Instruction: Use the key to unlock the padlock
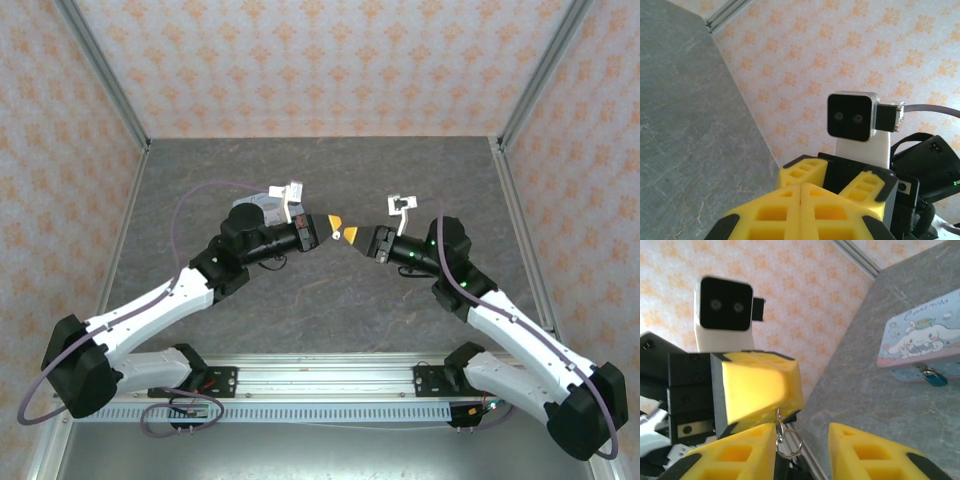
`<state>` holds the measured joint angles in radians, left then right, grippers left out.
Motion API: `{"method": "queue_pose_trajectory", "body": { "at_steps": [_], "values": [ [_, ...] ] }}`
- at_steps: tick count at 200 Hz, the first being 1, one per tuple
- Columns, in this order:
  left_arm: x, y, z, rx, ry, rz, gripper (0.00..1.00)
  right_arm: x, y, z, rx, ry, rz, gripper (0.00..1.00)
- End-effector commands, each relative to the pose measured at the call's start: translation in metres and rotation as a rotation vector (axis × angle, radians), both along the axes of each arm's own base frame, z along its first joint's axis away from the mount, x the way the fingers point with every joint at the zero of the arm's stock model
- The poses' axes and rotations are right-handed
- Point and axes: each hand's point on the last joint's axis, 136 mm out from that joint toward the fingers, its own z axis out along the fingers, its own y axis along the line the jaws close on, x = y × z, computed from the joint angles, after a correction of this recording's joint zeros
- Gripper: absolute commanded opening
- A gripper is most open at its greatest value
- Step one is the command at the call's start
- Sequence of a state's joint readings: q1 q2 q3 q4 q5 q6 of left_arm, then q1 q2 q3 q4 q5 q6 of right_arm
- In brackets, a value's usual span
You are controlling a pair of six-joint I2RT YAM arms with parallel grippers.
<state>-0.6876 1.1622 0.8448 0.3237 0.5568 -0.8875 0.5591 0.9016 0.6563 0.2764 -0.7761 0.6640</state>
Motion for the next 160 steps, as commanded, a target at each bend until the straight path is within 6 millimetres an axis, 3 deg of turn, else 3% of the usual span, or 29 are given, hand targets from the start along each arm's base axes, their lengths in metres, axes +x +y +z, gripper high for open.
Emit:
{"method": "queue_pose_trajectory", "body": {
  "at_steps": [1,34,87,160],
  "values": [
    [-0.002,0.005,0.03,-0.038,-0.078,0.027,0.0,-0.01,0.002,0.025,0.086,-0.069,0.052,0.36],
    [0.0,0.005,0.032,-0.044,-0.08,0.032,0.0,-0.013,0.008,0.031,0.123,-0.066,0.101,0.41],
    [0.002,0.004,0.033,-0.061,-0.071,0.038,0.0,-0.011,0.022,0.017,0.099,-0.023,0.129,0.41],
    [0.006,0.004,0.028,-0.057,-0.053,0.057,0.0,-0.011,0.027,0.012,0.096,-0.008,0.141,0.3]
  ]
}}
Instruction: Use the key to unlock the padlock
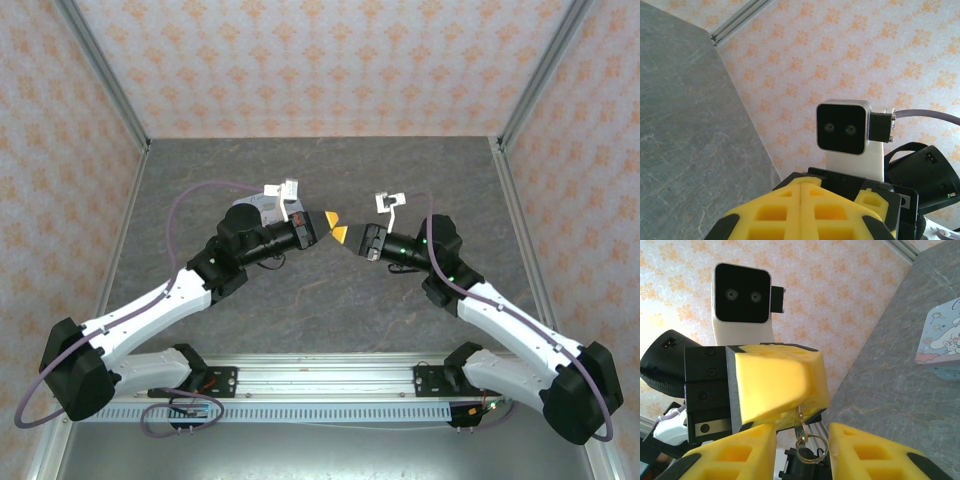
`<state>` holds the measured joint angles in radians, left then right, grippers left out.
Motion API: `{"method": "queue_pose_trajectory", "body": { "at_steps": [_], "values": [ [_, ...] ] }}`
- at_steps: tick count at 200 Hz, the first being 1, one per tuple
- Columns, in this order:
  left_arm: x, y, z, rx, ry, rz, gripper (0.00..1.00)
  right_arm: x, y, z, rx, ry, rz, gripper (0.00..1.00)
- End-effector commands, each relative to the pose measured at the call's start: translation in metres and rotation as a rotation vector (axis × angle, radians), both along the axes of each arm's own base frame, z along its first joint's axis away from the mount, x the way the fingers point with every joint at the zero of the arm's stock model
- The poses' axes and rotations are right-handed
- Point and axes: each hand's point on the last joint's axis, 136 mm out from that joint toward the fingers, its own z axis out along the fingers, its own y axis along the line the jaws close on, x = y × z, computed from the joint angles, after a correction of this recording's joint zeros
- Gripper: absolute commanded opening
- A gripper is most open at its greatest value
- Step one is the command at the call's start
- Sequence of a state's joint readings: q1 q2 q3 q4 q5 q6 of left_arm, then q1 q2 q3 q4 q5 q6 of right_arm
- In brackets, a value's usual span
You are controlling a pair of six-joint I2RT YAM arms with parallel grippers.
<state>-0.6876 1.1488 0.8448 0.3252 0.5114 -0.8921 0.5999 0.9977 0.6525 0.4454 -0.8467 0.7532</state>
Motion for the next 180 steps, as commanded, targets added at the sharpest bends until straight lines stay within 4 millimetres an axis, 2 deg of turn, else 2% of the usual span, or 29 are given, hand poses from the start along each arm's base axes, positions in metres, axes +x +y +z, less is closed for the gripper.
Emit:
{"method": "queue_pose_trajectory", "body": {
  "at_steps": [1,61,172,180],
  "values": [
    [0.002,-0.0011,0.0236,-0.048,-0.045,0.012,0.0,-0.0055,0.0029,0.008,0.027,-0.034,0.029,0.31],
    [0.0052,-0.0007,0.0192,-0.04,-0.03,0.027,0.0,-0.0054,0.0053,0.0065,0.026,-0.027,0.038,0.25],
    [0.0049,0.0008,0.0177,-0.033,-0.031,0.033,0.0,-0.0016,0.0007,0.0067,0.007,-0.027,-0.006,0.0],
    [0.0044,0.0013,0.0177,-0.023,-0.033,0.034,0.1,-0.0008,-0.0003,0.0054,-0.003,-0.027,-0.014,0.0]
  ]
}}
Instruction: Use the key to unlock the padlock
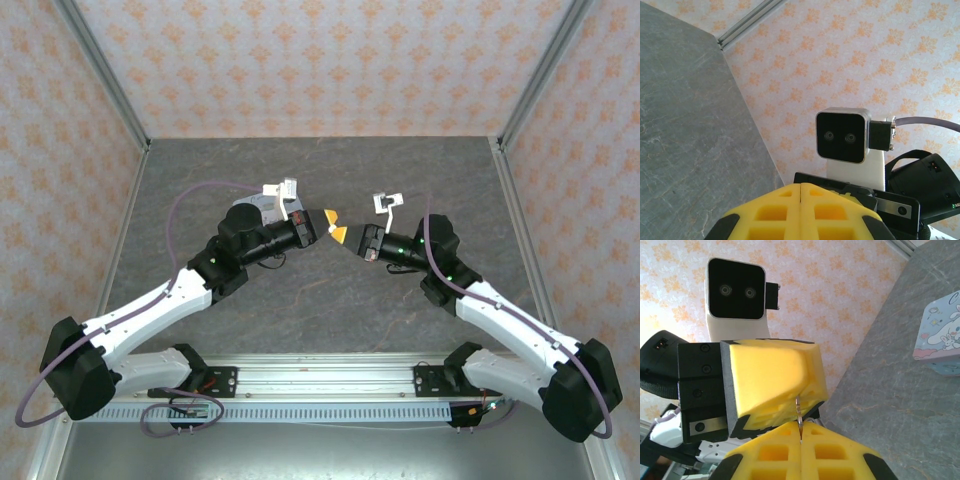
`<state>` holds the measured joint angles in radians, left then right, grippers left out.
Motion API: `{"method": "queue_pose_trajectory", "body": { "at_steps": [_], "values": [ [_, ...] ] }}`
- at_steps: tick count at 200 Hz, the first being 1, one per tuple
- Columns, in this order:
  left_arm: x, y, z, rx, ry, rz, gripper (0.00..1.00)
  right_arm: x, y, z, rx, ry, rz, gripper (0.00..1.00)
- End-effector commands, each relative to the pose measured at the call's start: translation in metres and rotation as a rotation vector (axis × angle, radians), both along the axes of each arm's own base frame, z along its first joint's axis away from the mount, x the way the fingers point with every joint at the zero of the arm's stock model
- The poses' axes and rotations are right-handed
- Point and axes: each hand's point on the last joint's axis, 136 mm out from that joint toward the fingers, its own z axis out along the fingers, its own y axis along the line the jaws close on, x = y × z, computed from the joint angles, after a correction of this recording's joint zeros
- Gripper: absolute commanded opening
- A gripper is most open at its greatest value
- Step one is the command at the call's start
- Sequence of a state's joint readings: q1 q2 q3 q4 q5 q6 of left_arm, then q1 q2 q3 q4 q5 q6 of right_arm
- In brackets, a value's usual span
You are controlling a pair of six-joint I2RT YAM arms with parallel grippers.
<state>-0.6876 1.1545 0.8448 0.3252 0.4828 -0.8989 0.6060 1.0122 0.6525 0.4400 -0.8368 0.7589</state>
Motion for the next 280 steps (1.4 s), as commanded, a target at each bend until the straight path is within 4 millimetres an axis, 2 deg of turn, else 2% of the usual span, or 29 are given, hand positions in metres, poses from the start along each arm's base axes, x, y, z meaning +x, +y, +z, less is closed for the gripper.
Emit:
{"method": "queue_pose_trajectory", "body": {
  "at_steps": [1,6,43,65,85,112,130,144,173,212,238,280],
  "values": [
    [-0.001,0.0,0.02,-0.022,-0.043,0.005,0.12,-0.003,-0.003,0.011,0.004,-0.048,-0.011,0.0],
    [-0.001,0.0,0.019,-0.011,-0.044,0.009,0.22,-0.003,-0.004,0.009,-0.006,-0.047,-0.017,0.0],
    [0.004,0.023,0.01,0.14,-0.045,0.09,0.55,-0.001,-0.014,-0.012,-0.145,-0.04,-0.071,0.0],
    [0.016,0.047,-0.001,0.233,-0.021,0.168,0.71,0.006,-0.029,-0.038,-0.292,0.0,-0.155,0.0],
    [0.034,0.079,-0.023,0.368,0.042,0.279,0.8,0.012,-0.046,-0.062,-0.424,0.041,-0.237,0.0],
    [0.059,0.123,-0.059,0.588,0.158,0.413,0.82,0.019,-0.07,-0.093,-0.562,0.115,-0.351,0.0],
    [0.077,0.137,-0.08,0.677,0.227,0.441,0.83,0.02,-0.083,-0.113,-0.642,0.165,-0.397,0.0],
    [0.092,0.14,-0.093,0.718,0.258,0.444,0.83,0.02,-0.09,-0.125,-0.695,0.2,-0.415,0.0],
    [0.123,0.129,-0.112,0.788,0.26,0.403,0.82,0.018,-0.095,-0.14,-0.742,0.241,-0.424,0.0],
    [0.158,0.112,-0.134,0.827,0.286,0.364,0.79,0.016,-0.099,-0.145,-0.758,0.25,-0.434,0.0],
    [0.17,0.105,-0.152,0.846,0.322,0.341,0.79,0.015,-0.103,-0.147,-0.772,0.252,-0.442,0.0],
    [0.175,0.095,-0.182,0.872,0.376,0.277,0.76,0.011,-0.11,-0.148,-0.793,0.245,-0.452,0.0]
  ]
}}
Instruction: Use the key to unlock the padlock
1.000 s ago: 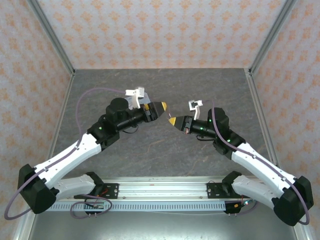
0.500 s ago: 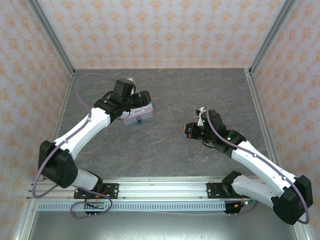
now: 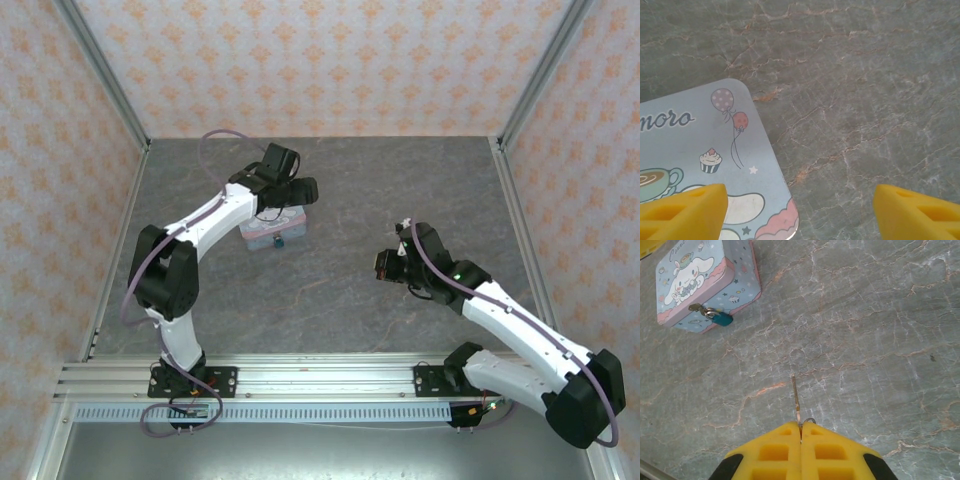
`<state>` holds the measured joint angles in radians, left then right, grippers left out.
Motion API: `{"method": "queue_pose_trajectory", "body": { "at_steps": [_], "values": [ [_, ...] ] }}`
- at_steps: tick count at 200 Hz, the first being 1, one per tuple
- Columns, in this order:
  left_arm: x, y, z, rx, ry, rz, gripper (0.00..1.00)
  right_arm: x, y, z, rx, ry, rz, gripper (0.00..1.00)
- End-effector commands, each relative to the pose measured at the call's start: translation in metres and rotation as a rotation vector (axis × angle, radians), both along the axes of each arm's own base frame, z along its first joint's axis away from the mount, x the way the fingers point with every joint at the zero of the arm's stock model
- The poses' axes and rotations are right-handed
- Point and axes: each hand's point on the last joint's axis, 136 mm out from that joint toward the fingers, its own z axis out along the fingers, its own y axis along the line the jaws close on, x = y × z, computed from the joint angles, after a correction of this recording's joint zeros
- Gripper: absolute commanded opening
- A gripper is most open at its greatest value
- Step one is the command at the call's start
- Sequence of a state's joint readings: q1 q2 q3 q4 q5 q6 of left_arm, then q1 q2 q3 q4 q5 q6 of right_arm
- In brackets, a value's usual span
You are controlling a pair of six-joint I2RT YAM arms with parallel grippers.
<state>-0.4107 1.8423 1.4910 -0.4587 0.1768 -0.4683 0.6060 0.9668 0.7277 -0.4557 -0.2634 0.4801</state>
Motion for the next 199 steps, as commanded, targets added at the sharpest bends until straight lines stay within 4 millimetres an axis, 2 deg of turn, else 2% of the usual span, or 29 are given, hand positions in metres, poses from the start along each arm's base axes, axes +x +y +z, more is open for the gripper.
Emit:
{"method": "queue_pose_trajectory", "body": {
  "at_steps": [1,24,49,51,54,72,104,145,147,150,199],
  "values": [
    [-0.001,-0.003,-0.009,0.015,0.043,-0.04,0.76,-0.004,-0.01,0.0,-0.043,-0.017,-0.007,0.0],
    [-0.006,-0.011,-0.023,0.005,0.08,-0.065,0.73,-0.007,-0.016,-0.001,-0.074,-0.015,-0.01,0.0],
    [-0.015,-0.017,-0.029,0.008,0.105,-0.097,0.71,-0.008,-0.024,0.002,-0.095,0.002,-0.025,0.0],
    [-0.016,-0.018,-0.04,0.016,0.127,-0.101,0.71,-0.008,-0.023,0.002,-0.094,0.003,-0.023,0.0],
    [-0.018,-0.02,-0.045,0.02,0.137,-0.106,0.71,-0.008,-0.024,0.003,-0.092,0.005,-0.023,0.0],
    [-0.026,-0.023,-0.053,0.032,0.158,-0.122,0.69,-0.009,-0.027,0.006,-0.079,0.019,-0.019,0.0],
    [-0.04,-0.028,-0.062,0.033,0.185,-0.154,0.64,-0.009,-0.036,0.011,-0.047,0.035,-0.032,0.0],
    [-0.054,-0.032,-0.074,0.039,0.216,-0.173,0.64,-0.008,-0.046,0.014,-0.018,0.046,-0.049,0.0],
    [-0.054,-0.034,-0.065,0.031,0.196,-0.178,0.64,-0.008,-0.046,0.014,-0.018,0.047,-0.05,0.0],
    [-0.055,-0.035,-0.062,0.025,0.189,-0.18,0.64,-0.008,-0.047,0.014,-0.015,0.049,-0.052,0.0],
    [-0.076,-0.067,-0.041,-0.02,0.149,-0.246,0.63,-0.003,-0.051,0.015,0.029,0.037,-0.047,0.0]
  ]
}}
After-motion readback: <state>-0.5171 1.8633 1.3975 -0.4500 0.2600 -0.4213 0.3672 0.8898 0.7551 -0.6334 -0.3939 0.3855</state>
